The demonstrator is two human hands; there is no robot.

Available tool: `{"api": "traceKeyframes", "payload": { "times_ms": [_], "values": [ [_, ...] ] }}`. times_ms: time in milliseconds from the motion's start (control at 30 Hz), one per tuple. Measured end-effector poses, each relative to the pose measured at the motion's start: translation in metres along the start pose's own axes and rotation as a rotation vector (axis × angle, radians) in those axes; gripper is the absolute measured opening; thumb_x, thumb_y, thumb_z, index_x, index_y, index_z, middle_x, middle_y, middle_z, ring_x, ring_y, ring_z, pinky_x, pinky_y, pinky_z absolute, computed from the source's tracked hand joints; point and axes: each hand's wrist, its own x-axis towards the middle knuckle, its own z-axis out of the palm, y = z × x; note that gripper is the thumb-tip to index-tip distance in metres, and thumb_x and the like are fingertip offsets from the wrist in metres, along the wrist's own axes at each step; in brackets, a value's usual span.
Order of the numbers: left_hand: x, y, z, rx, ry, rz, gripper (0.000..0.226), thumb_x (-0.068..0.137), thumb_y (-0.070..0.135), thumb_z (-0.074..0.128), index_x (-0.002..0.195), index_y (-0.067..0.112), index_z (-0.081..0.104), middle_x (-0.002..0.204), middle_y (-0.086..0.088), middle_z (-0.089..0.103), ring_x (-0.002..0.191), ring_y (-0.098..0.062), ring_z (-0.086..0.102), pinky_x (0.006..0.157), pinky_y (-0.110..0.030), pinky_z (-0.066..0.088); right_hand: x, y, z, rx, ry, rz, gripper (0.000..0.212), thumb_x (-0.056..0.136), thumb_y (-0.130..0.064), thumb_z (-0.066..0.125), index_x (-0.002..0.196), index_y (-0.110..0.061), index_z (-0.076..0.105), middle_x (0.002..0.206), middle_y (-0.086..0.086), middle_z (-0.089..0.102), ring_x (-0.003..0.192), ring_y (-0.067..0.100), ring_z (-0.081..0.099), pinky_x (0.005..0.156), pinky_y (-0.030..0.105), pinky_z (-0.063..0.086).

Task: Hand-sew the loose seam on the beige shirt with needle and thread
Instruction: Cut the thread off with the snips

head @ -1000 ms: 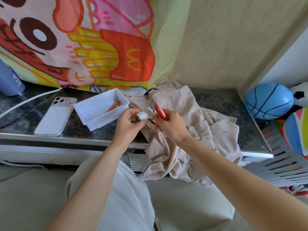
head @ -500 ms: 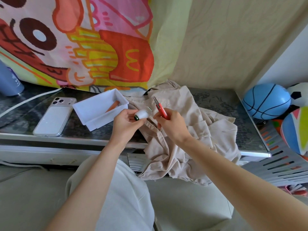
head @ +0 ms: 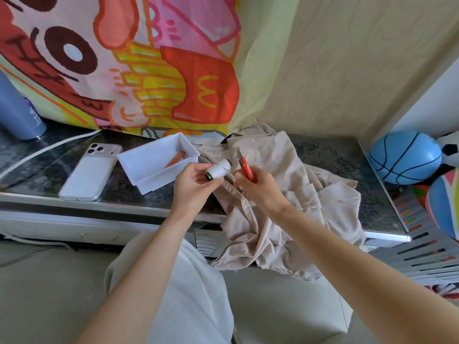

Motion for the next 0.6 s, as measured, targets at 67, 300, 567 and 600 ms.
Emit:
{"api": "traceKeyframes", "payload": {
  "times_ms": [67,300,567,600],
  "values": [
    [0.003,0.0,-0.003,-0.032,0.039,0.003,0.027,0.075,-0.004,0.074,0.094,0.01,0.061,0.09,0.011,0.067,0.08,0.003,0.065,0.072,-0.013,0.05,0.003,-0.003,-0.002,0.045,0.026,0.01,0.018,0.094,-0.028,0.055,0.09,-0.012,0.062,0.077,0.007,0.057,0.061,0.013,0.044,0.063,0.03,0.04],
    [0.007,0.005,-0.013,-0.057,0.101,0.017,0.026,0.08,0.0,0.07,0.104,0.004,0.059,0.09,0.024,0.065,0.079,0.01,0.063,0.074,-0.013,0.051,0.006,-0.015,0.0,0.216,-0.146,0.049,0.036,0.096,-0.027,0.053,0.096,0.008,0.062,0.041,-0.014,0.036,0.036,0.001,0.034,0.043,0.011,0.03],
    [0.027,0.027,-0.052,-0.112,0.17,0.036,0.025,0.081,-0.006,0.066,0.093,0.013,0.055,0.099,-0.002,0.064,0.087,-0.006,0.063,0.068,-0.009,0.048,0.026,-0.048,0.03,0.133,-0.193,-0.027,0.03,0.092,-0.033,0.059,0.071,-0.015,0.047,0.05,-0.012,0.032,0.044,0.004,0.029,0.049,0.017,0.028],
    [0.03,0.031,-0.057,-0.121,0.162,0.038,0.025,0.082,-0.008,0.065,0.093,0.012,0.054,0.099,-0.003,0.064,0.087,-0.007,0.064,0.068,-0.01,0.049,0.03,-0.055,0.037,0.108,-0.225,-0.037,0.031,0.091,-0.033,0.061,0.07,-0.016,0.046,0.053,-0.009,0.031,0.044,0.004,0.028,0.048,0.018,0.027]
  ]
}}
